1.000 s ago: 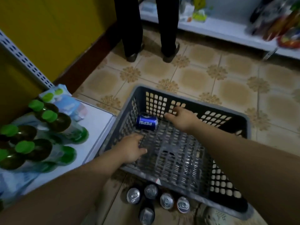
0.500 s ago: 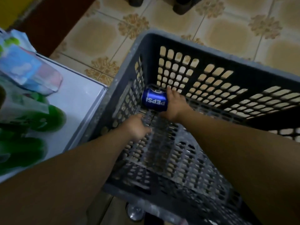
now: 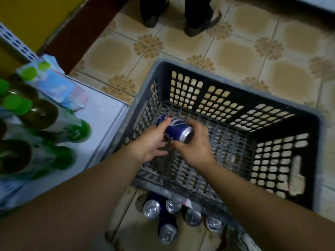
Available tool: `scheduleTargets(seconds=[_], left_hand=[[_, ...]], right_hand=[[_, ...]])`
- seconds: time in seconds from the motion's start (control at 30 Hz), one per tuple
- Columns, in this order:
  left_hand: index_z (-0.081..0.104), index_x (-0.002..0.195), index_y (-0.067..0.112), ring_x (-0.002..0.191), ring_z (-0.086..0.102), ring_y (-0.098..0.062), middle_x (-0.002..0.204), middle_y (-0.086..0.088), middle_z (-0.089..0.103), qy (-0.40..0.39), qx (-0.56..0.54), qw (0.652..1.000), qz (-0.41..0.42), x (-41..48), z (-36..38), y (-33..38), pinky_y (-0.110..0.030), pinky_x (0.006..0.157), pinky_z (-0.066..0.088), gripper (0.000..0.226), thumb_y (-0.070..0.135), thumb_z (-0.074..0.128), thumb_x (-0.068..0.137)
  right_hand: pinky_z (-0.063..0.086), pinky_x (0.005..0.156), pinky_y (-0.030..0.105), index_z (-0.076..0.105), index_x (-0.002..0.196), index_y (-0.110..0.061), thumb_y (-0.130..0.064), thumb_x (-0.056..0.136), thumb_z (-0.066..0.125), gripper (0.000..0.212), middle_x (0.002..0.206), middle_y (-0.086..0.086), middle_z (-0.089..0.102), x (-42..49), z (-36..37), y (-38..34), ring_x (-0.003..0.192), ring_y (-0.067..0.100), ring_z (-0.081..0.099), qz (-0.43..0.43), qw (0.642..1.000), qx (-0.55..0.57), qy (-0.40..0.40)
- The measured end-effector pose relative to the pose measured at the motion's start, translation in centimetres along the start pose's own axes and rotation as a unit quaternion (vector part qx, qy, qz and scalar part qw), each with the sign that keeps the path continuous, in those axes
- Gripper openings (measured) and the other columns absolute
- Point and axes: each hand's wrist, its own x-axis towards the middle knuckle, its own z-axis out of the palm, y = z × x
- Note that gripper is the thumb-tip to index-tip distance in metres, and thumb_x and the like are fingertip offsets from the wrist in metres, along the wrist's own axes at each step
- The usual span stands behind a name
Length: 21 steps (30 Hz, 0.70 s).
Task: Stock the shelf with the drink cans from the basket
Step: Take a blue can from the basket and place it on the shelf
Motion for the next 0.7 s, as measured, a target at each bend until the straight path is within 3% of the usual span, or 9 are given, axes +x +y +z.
scheduleTargets(seconds=[0.1,0.27,0.37,0.43,0.57,0.63,0.7], left_hand=[[0.038,0.133,0.03,0.093,0.067,-0.026,0.121,-0.009,0.062,0.005,-0.088,0.996,0.024,-6.2,0.9,1.0,-0.039,0.065,0.055,0.056,0.052,0.06,0.086],[0.048,0.115,0.026,0.092,0.065,-0.025,0.11,-0.007,0.064,0.024,-0.125,0.981,0.143,-18.2,0.9,2.4,-0.043,0.071,0.056,0.029,0.025,0.062,0.09],[0.051,0.116,0.023,0.085,0.065,-0.023,0.107,-0.008,0.065,0.046,-0.085,0.967,0.238,-26.1,-0.4,3.3,-0.04,0.069,0.054,0.035,0.011,0.065,0.086],[0.052,0.111,0.027,0.085,0.065,-0.021,0.107,-0.006,0.063,0.054,-0.037,0.955,0.288,-31.5,-1.7,3.7,-0.038,0.07,0.054,0.04,0.005,0.068,0.082],[0.054,0.107,0.029,0.086,0.064,-0.013,0.104,0.0,0.062,0.064,0.068,0.915,0.392,-42.2,-3.9,3.8,-0.026,0.065,0.054,0.046,-0.002,0.072,0.078],[0.053,0.115,0.026,0.087,0.063,-0.009,0.106,0.003,0.062,0.091,0.101,0.892,0.43,-47.5,-5.2,3.4,-0.021,0.063,0.054,0.052,-0.001,0.074,0.076],[0.051,0.118,0.026,0.091,0.063,-0.011,0.11,0.0,0.061,0.126,0.106,0.872,0.46,-52.2,-6.9,2.4,-0.023,0.068,0.053,0.056,0.0,0.076,0.074]], right_hand=[[0.039,0.099,0.026,0.043,0.133,-0.02,-0.021,0.069,0.082,0.075,0.117,-0.009,0.033,-5.7,-2.9,-3.2,0.111,0.007,0.04,-0.052,0.998,-0.003,0.028],[0.042,0.097,0.026,0.049,0.123,-0.011,-0.022,0.065,0.084,0.068,0.115,-0.004,0.035,-14.8,-7.1,-9.1,0.106,0.008,0.042,-0.174,0.983,0.008,0.053],[0.043,0.098,0.026,0.045,0.13,-0.013,-0.028,0.067,0.084,0.075,0.117,-0.006,0.04,-19.3,-9.2,-13.0,0.108,0.008,0.046,-0.196,0.979,0.036,0.028],[0.044,0.1,0.027,0.037,0.139,-0.024,-0.036,0.068,0.082,0.085,0.126,-0.007,0.047,-22.3,-10.3,-16.1,0.113,0.007,0.051,-0.194,0.979,0.054,-0.022],[0.051,0.092,0.026,0.035,0.129,-0.045,-0.03,0.068,0.083,0.079,0.121,-0.014,0.056,-28.1,-11.5,-22.1,0.105,-0.001,0.058,-0.254,0.962,0.079,-0.061],[0.051,0.091,0.028,0.037,0.131,-0.042,-0.031,0.068,0.083,0.079,0.121,-0.013,0.055,-31.0,-11.5,-25.1,0.106,0.003,0.058,-0.295,0.952,0.067,-0.058],[0.049,0.087,0.02,0.036,0.131,-0.037,-0.03,0.069,0.083,0.078,0.12,-0.014,0.054,-33.9,-11.3,-27.9,0.105,0.003,0.057,-0.33,0.939,0.07,-0.075]])
